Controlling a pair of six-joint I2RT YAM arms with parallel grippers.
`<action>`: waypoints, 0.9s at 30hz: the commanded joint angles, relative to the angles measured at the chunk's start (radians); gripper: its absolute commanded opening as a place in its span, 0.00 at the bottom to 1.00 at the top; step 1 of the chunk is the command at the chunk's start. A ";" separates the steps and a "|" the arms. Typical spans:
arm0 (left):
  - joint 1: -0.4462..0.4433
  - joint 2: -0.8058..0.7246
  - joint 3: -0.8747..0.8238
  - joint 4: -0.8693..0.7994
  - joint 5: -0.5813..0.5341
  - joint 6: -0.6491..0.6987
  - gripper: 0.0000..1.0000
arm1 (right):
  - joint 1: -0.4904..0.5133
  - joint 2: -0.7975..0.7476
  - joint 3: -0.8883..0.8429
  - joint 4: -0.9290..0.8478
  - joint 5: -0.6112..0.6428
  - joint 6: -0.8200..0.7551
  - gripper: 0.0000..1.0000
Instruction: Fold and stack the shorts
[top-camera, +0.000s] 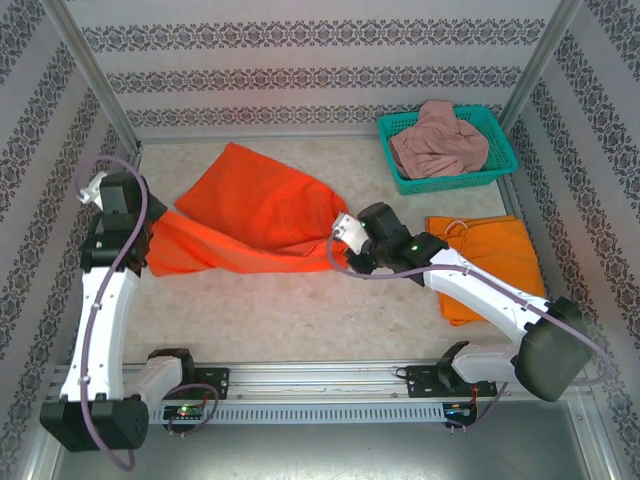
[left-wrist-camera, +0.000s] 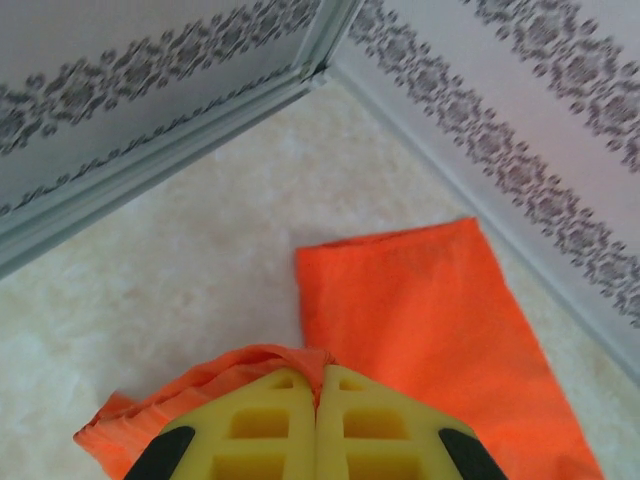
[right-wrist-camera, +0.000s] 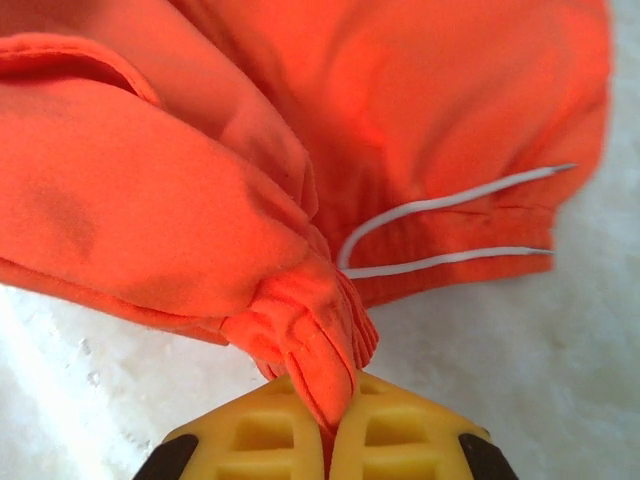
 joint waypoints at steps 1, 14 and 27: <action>-0.005 0.092 0.104 0.102 -0.013 0.047 0.00 | -0.034 -0.020 0.050 0.027 -0.023 0.076 0.00; -0.030 0.524 0.457 0.154 0.007 0.092 0.00 | -0.123 0.115 0.148 0.028 -0.037 0.197 0.00; -0.095 1.019 0.920 0.045 -0.006 0.133 0.00 | -0.228 0.340 0.228 0.034 -0.045 0.435 0.05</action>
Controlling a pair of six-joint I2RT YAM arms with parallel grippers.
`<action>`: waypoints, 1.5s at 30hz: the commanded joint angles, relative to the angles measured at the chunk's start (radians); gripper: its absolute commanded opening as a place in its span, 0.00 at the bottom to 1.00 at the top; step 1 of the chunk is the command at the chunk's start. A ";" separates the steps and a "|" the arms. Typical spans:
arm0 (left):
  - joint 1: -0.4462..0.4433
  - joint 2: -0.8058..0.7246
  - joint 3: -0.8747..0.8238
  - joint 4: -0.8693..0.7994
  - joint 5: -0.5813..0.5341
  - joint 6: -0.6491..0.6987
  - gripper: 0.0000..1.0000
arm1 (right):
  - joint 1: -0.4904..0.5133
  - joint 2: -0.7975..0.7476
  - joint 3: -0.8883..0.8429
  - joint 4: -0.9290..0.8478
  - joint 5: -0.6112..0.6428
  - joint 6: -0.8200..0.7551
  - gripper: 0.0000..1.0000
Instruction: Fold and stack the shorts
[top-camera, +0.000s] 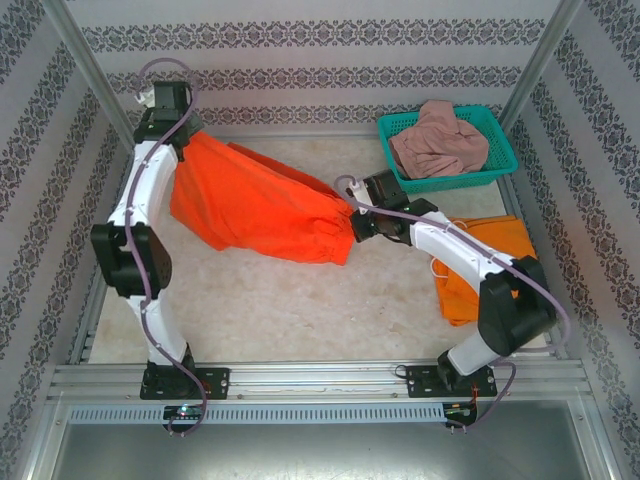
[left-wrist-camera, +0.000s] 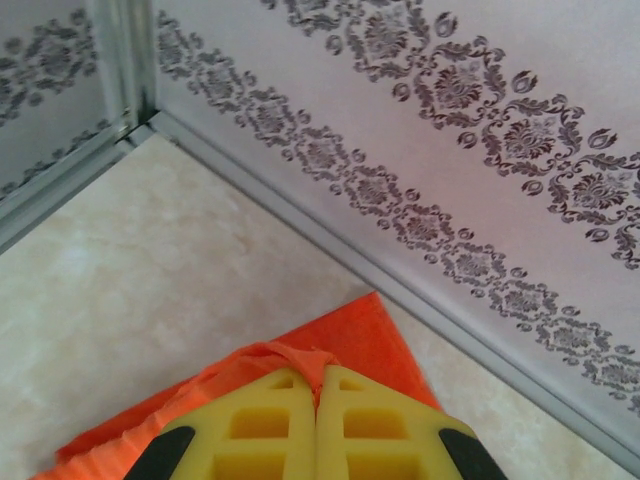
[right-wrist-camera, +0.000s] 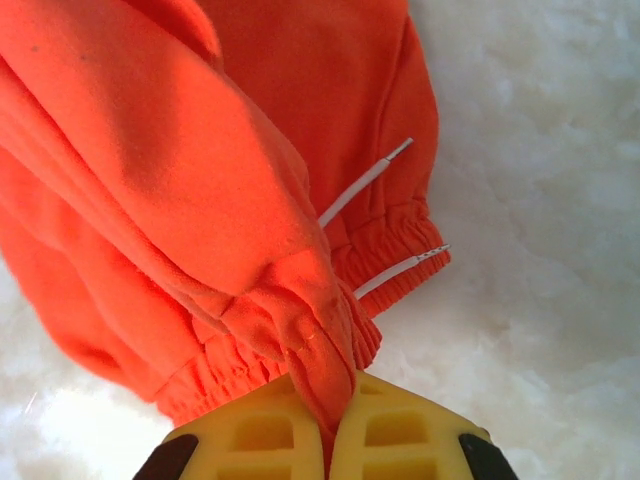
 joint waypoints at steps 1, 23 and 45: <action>-0.016 0.118 0.139 -0.068 -0.019 0.030 0.00 | -0.034 0.066 0.046 -0.010 0.008 0.120 0.06; -0.021 -0.156 -0.292 0.246 0.389 -0.048 1.00 | 0.055 0.055 0.133 0.094 -0.212 0.536 0.84; -0.020 -0.166 -1.010 0.615 0.385 -0.174 1.00 | 0.102 0.266 0.007 0.063 -0.228 0.511 0.91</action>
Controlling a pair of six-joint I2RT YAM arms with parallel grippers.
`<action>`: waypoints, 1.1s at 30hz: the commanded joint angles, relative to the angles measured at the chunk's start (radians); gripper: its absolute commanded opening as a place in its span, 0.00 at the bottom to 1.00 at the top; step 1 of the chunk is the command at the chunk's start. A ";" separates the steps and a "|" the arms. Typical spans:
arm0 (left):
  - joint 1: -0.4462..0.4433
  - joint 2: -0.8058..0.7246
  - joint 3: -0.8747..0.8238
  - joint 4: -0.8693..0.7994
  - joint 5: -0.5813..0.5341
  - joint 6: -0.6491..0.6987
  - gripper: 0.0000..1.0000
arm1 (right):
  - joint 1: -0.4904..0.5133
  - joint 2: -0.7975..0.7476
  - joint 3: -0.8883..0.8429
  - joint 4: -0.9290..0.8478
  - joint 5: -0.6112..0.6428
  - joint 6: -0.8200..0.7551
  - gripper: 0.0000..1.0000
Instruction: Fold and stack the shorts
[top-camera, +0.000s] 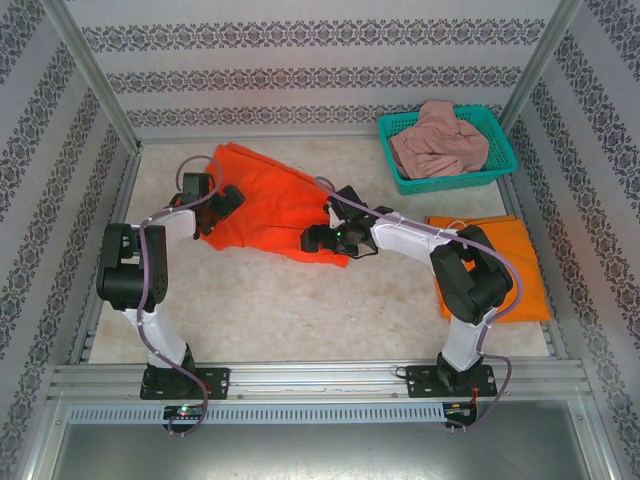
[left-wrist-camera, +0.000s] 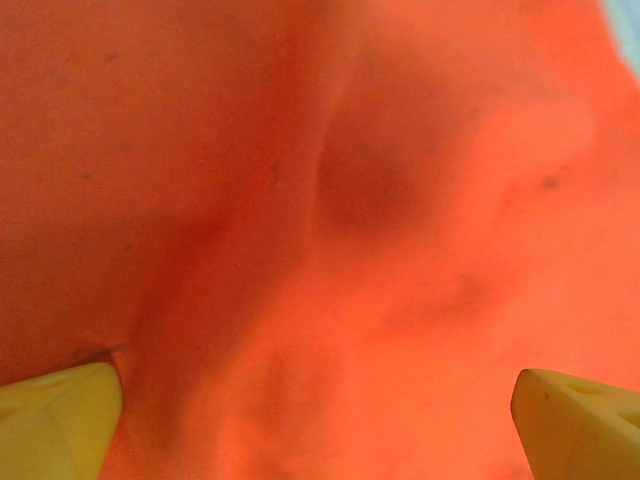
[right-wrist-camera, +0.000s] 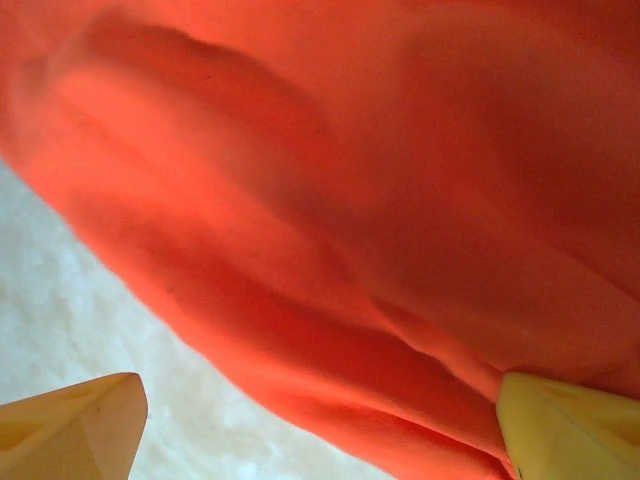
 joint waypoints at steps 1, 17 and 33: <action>0.000 -0.035 -0.083 0.042 -0.053 -0.020 1.00 | -0.038 0.007 -0.034 -0.046 -0.008 -0.041 0.91; -0.072 -0.697 -0.409 -0.140 -0.068 -0.018 1.00 | -0.140 -0.292 -0.124 -0.142 0.069 -0.225 0.97; -0.553 -0.325 -0.086 0.014 -0.025 -0.118 0.54 | -0.248 -0.207 -0.100 -0.080 0.048 -0.084 0.86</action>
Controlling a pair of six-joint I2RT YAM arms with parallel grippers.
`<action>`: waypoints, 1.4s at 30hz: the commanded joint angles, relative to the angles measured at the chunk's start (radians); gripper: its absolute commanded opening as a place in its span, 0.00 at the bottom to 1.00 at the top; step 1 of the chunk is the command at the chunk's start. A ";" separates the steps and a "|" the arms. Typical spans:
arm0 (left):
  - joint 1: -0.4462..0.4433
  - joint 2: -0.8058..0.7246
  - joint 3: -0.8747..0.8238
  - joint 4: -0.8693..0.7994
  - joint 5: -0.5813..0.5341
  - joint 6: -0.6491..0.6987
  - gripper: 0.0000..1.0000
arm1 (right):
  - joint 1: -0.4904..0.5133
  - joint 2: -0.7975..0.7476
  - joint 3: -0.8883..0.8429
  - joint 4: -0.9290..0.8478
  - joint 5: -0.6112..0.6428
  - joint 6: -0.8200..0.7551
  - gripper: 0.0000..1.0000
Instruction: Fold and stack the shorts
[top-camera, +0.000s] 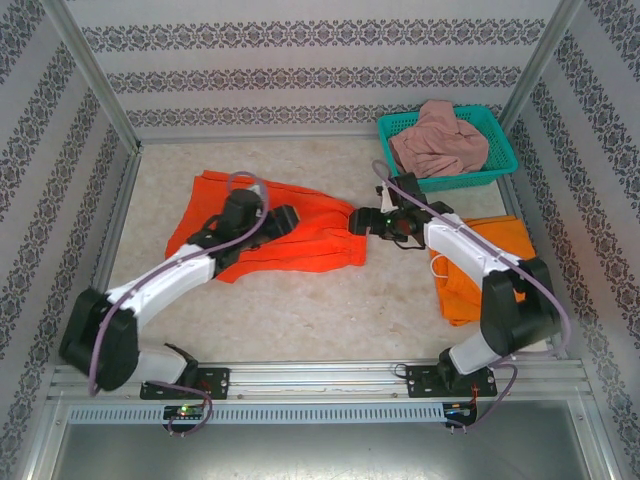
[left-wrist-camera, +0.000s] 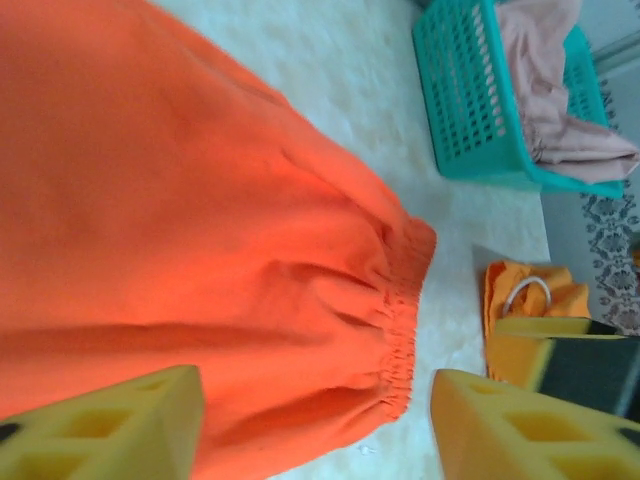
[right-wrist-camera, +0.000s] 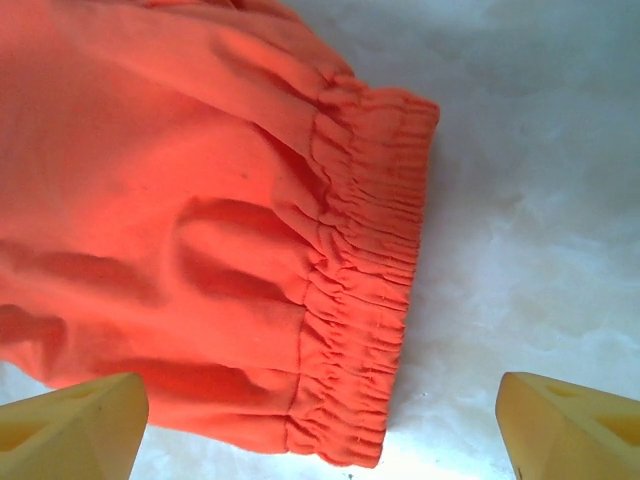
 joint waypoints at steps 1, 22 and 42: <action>-0.054 0.122 0.047 0.062 0.005 -0.049 0.49 | 0.002 0.073 0.024 0.020 -0.023 0.079 0.83; -0.090 0.334 -0.084 0.186 -0.067 -0.139 0.25 | 0.044 0.331 0.094 0.099 -0.081 0.198 0.51; 0.043 -0.309 -0.172 -0.064 -0.285 0.089 1.00 | -0.011 0.234 0.244 -0.365 0.294 -0.090 0.00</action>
